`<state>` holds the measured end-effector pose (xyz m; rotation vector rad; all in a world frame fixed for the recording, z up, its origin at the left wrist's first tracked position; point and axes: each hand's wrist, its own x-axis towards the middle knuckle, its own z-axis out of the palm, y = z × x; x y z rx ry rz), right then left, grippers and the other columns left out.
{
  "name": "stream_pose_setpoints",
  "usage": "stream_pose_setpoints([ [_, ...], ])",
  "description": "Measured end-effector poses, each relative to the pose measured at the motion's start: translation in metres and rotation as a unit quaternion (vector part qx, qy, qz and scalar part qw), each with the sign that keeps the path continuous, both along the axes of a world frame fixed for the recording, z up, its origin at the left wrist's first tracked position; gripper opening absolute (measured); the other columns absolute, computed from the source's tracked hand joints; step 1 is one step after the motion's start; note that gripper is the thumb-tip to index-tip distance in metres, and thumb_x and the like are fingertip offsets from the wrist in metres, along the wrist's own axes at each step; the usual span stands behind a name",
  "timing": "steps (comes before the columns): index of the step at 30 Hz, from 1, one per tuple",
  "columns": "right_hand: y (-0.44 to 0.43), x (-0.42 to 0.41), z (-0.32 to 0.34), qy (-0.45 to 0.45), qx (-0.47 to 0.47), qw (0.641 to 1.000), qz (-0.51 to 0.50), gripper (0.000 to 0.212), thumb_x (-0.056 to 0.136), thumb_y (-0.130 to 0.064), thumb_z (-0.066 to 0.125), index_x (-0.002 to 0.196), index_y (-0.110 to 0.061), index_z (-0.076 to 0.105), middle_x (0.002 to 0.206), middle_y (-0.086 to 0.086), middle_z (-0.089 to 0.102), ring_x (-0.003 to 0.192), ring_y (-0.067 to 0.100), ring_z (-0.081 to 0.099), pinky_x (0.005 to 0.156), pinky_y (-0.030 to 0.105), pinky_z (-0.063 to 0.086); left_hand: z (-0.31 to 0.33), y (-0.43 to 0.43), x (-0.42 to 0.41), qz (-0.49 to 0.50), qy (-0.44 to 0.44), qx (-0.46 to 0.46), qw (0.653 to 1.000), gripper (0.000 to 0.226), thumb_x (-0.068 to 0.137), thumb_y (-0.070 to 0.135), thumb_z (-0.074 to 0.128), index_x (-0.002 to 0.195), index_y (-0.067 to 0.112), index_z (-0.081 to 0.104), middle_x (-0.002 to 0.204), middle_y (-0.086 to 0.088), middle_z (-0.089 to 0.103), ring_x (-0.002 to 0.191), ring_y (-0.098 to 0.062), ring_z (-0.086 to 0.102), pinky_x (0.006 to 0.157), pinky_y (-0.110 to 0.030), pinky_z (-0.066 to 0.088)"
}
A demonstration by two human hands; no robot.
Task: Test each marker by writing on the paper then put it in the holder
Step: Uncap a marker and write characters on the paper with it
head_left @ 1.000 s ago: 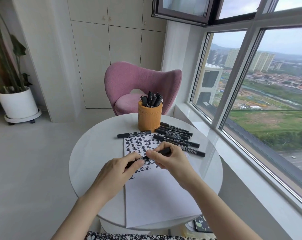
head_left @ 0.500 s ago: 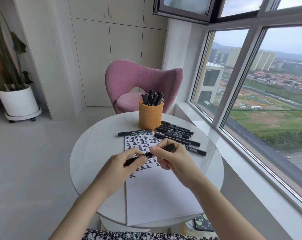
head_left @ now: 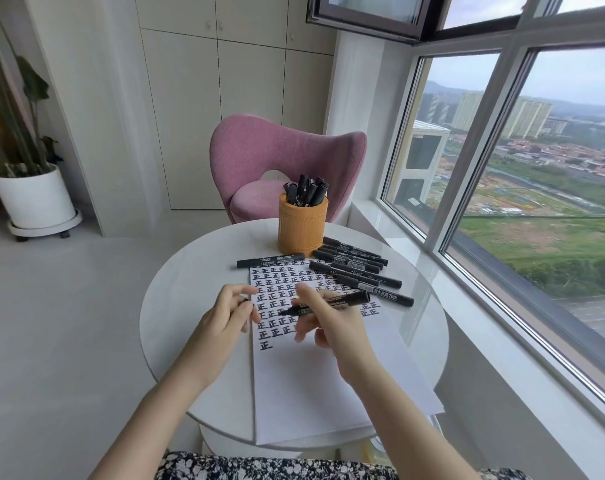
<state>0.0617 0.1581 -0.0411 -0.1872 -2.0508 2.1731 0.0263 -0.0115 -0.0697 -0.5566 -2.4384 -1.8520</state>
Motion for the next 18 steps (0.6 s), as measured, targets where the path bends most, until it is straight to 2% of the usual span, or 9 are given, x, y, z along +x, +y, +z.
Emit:
stream_pose_setpoints([
  [3, -0.009, -0.004, -0.007, 0.042, 0.084, 0.995, -0.035, 0.041, 0.084, -0.026, 0.072, 0.057, -0.005, 0.050, 0.044, 0.009, 0.045, 0.035, 0.013, 0.037, 0.041, 0.018, 0.030, -0.005, 0.000, 0.000, 0.032, 0.024, -0.015, 0.999, 0.010, 0.093, 0.015, 0.052, 0.098, 0.023, 0.050, 0.087, 0.014, 0.068, 0.071, -0.003, 0.057, 0.071, -0.014, 0.042],
  [6, -0.012, -0.006, -0.013, 0.056, 0.139, 0.987, -0.059, 0.047, 0.083, -0.025, 0.071, 0.049, -0.011, 0.042, 0.043, 0.002, 0.039, 0.042, 0.012, 0.033, 0.046, 0.023, 0.028, -0.009, 0.000, 0.001, 0.049, 0.023, -0.002, 0.999, 0.011, 0.090, 0.011, 0.058, 0.093, 0.021, 0.055, 0.082, 0.006, 0.072, 0.071, -0.001, 0.061, 0.070, -0.012, 0.044],
  [9, -0.012, -0.009, -0.019, 0.054, 0.161, 0.982, -0.080, 0.047, 0.083, -0.020, 0.070, 0.048, -0.012, 0.039, 0.043, -0.007, 0.039, 0.045, 0.007, 0.033, 0.048, 0.020, 0.028, -0.009, 0.001, 0.001, 0.044, 0.016, 0.001, 0.999, 0.008, 0.089, 0.010, 0.060, 0.094, 0.016, 0.059, 0.085, -0.001, 0.072, 0.070, -0.003, 0.062, 0.068, -0.008, 0.045],
  [13, -0.016, -0.010, -0.024, 0.052, 0.177, 0.978, -0.093, 0.038, 0.083, -0.016, 0.064, 0.061, 0.011, 0.048, 0.053, 0.006, 0.041, 0.052, 0.010, 0.033, 0.050, 0.024, 0.028, -0.008, 0.004, 0.001, 0.034, 0.015, -0.004, 0.999, 0.007, 0.089, 0.008, 0.059, 0.094, 0.013, 0.061, 0.082, -0.001, 0.072, 0.068, 0.001, 0.063, 0.065, -0.005, 0.044],
  [18, -0.018, -0.008, -0.026, 0.055, 0.188, 0.976, -0.091, 0.037, 0.084, -0.017, 0.063, 0.063, 0.011, 0.050, 0.052, 0.005, 0.043, 0.050, 0.008, 0.034, 0.049, 0.021, 0.028, -0.011, 0.004, 0.000, 0.036, 0.010, -0.009, 0.999, 0.007, 0.090, 0.009, 0.058, 0.094, 0.013, 0.061, 0.078, -0.001, 0.072, 0.067, 0.004, 0.064, 0.066, -0.005, 0.045],
])
